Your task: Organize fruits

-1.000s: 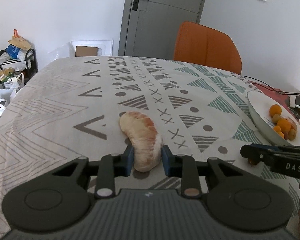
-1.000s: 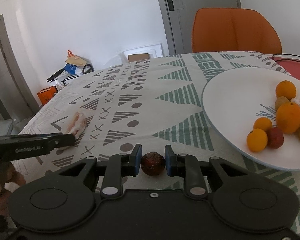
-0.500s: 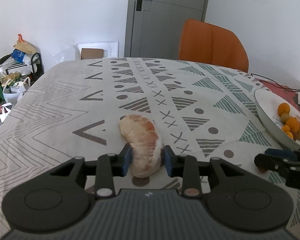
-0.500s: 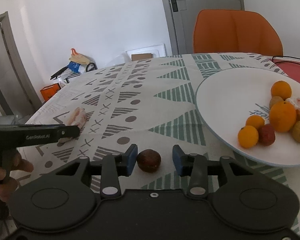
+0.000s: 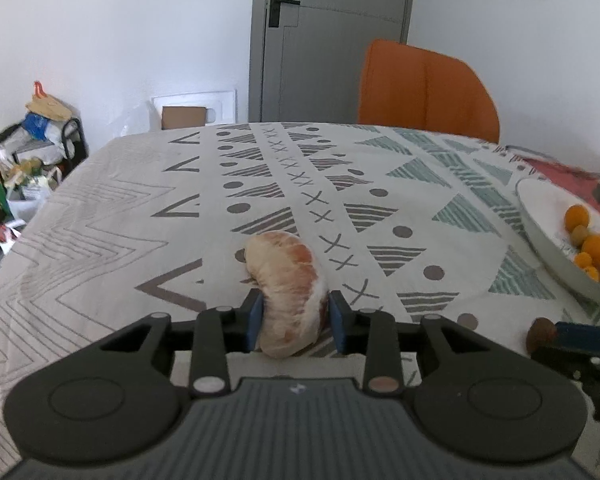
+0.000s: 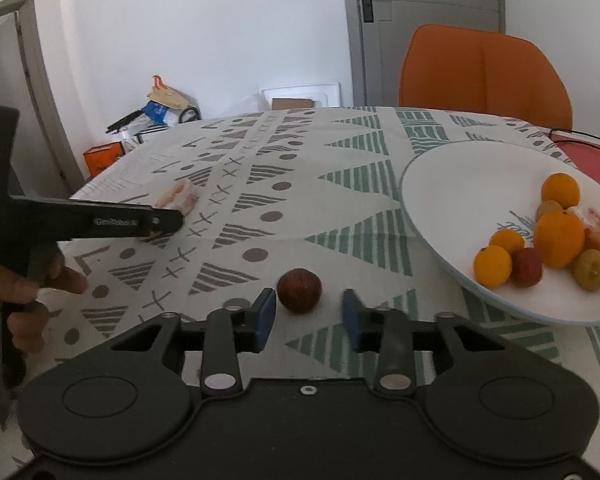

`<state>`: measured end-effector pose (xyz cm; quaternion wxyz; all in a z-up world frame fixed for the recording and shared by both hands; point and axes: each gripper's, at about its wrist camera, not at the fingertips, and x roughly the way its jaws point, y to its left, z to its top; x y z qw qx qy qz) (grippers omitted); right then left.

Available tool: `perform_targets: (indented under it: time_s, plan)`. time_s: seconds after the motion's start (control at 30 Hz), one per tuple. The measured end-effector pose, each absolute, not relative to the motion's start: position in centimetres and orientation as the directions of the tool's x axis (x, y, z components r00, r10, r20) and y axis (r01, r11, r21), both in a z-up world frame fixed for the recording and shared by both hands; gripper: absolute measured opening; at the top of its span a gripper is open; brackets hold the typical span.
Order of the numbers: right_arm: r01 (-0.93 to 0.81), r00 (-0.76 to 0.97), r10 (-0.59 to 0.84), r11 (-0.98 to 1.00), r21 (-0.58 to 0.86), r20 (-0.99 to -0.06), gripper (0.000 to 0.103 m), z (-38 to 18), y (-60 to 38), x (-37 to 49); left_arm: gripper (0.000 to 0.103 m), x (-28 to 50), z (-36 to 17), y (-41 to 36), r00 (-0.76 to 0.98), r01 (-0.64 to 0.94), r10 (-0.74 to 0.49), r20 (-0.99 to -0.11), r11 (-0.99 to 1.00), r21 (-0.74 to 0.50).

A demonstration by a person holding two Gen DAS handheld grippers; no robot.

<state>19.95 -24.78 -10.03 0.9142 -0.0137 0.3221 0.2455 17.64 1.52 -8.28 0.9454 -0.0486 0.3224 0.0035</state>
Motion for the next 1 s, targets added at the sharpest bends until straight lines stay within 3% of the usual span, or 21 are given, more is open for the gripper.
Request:
perform_targets:
  time_s: [0.07, 0.1, 0.13, 0.73, 0.77, 0.83, 0.87, 0.9, 1.0]
  plan:
    - [-0.450, 0.668, 0.447, 0.879, 0.156, -0.595, 0.012, -10.0, -25.1, 20.1, 0.032, 17.3, -8.2, 1.9, 0.790, -0.047, -0.029, -0.613, 0.993, -0.108]
    - [-0.444, 0.666, 0.452, 0.880, 0.171, -0.593, 0.003, -10.0, -25.3, 20.2, 0.032, 17.1, -8.1, 1.9, 0.789, -0.054, -0.025, -0.614, 0.993, -0.109]
    - [-0.439, 0.668, 0.454, 0.880, 0.180, -0.589, 0.001, -10.0, -25.5, 20.3, 0.032, 17.0, -8.0, 1.9, 0.789, -0.056, -0.024, -0.614, 0.992, -0.111]
    - [-0.434, 0.707, 0.487, 0.871, 0.230, -0.512, 0.000, -8.3, -28.6, 19.6, 0.032, 14.6, -4.9, -0.3, 0.830, 0.009, -0.076, -0.552, 0.993, -0.122]
    - [-0.438, 0.702, 0.494, 0.868, 0.235, -0.513, 0.004, -8.2, -28.4, 19.6, 0.032, 14.6, -4.9, -0.3, 0.831, 0.009, -0.075, -0.551, 0.992, -0.122]
    - [-0.446, 0.691, 0.505, 0.861, 0.245, -0.516, 0.029, -8.3, -28.1, 19.7, 0.032, 14.5, -4.8, -0.1, 0.832, 0.008, -0.076, -0.549, 0.992, -0.126]
    - [-0.445, 0.696, 0.502, 0.863, 0.241, -0.514, 0.048, -8.4, -27.8, 19.7, 0.032, 14.4, -4.8, 0.0, 0.833, 0.007, -0.076, -0.547, 0.992, -0.126]
    - [-0.445, 0.698, 0.498, 0.865, 0.234, -0.515, 0.055, -8.6, -27.4, 19.8, 0.032, 14.3, -4.7, 0.1, 0.835, 0.007, -0.075, -0.545, 0.992, -0.125]
    - [-0.460, 0.671, 0.516, 0.853, 0.248, -0.532, 0.055, -9.2, -26.3, 20.3, 0.032, 14.1, -4.6, 0.6, 0.838, 0.009, -0.073, -0.541, 0.993, -0.120]
